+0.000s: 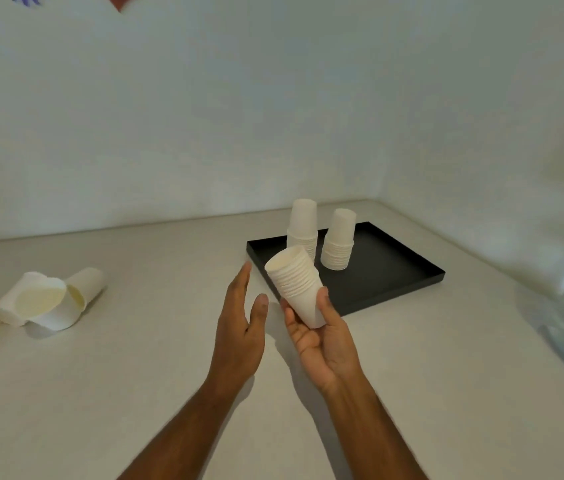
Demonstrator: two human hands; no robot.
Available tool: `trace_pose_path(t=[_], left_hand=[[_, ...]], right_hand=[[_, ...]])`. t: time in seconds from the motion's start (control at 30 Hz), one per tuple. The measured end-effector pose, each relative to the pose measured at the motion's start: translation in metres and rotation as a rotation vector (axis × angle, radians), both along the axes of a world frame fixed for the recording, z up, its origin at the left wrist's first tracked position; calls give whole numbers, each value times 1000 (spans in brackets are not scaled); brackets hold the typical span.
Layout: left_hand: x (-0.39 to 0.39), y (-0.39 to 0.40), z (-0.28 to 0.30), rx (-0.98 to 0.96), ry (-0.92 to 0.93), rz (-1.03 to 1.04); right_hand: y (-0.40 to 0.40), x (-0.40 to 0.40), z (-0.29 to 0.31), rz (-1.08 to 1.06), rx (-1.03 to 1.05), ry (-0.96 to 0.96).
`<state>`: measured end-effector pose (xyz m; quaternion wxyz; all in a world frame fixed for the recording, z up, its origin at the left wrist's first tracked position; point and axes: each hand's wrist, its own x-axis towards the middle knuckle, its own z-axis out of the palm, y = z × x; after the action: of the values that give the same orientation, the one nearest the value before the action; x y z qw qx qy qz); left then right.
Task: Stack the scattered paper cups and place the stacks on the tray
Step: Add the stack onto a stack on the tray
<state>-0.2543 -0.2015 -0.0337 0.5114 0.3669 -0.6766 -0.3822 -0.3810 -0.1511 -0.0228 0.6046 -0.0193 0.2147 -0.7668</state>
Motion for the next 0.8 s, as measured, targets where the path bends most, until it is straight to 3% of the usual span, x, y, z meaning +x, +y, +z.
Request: trace_pose_path(t=[0.2,0.3,0.4,0.57,0.8], left_hand=[[-64,-12,-47,-175,-510,-106],[-74,-20,-62,-235,-797,-106],[-75,-24,-67,-229,-810,-106],[-77,-25,-73,-212,-862,-77],[-78,-25,-75,-190,-866,-79]], right_hand=[[-24,-97,32,-407,-3,165],[-47,-139,51,-660,148,432],[-70,-167,67,-815,222,824],[-109,-189,93,-816,293,1496],[-149,-189,116,-691,392,2096]])
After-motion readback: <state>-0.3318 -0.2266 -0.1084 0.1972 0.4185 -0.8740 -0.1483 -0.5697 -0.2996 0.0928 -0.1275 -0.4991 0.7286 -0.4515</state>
